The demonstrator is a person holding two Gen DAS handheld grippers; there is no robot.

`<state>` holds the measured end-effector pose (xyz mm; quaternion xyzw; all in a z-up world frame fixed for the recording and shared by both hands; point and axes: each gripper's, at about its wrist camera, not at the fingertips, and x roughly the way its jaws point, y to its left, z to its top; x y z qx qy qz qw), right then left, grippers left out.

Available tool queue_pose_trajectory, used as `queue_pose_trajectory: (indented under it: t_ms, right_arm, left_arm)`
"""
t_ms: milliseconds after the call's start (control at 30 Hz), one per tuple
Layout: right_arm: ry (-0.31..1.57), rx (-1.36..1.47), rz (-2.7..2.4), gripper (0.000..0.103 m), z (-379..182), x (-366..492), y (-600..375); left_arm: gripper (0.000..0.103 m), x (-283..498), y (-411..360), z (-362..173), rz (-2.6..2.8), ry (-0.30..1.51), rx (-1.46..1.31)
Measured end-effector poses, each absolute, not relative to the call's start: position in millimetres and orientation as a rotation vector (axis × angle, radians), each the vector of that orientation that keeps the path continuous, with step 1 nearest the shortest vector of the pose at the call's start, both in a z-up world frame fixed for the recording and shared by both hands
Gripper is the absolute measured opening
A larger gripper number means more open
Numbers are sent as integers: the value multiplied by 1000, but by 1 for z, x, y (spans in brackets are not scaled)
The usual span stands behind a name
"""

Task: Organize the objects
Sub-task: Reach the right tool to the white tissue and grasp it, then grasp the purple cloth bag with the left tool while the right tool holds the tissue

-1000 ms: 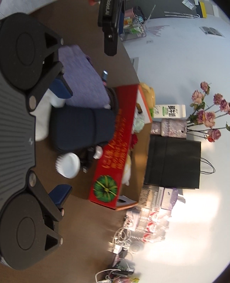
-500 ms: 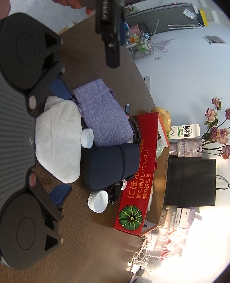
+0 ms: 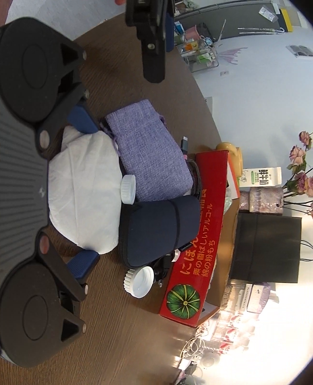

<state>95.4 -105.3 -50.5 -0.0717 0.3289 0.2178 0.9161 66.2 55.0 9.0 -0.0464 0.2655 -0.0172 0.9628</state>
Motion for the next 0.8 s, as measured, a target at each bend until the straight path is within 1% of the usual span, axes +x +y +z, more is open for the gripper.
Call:
queue_pose_trajectory:
  t_ms: [133,200,300,400,600,733,800]
  right_arm:
    - [661,-147,454,103,-51,93,-106]
    - [652,-150,460,101,-51,91,-106]
    - [642,-150,479,93,-50,88,-107]
    - [631,-145,490,88,-49,85,-109]
    - [615,-107,516,72,-47,80,-118]
    - [606,-79,529,64,-47,77,-125]
    - [597,-65,530,63,-47,75,-130]
  left_arm:
    - [103,66,56,7,-34,543,-96]
    - [103,66,56,7,-32,545,-97]
    - [103,66,55,6,-30,548,-96]
    - [103,66,53,6,-33,551,-92]
    - [103,66,48,7,-36,551,-79]
    - [103,68,43,8,-42,555,-67]
    - [103,69,40,8,-46,558,-61]
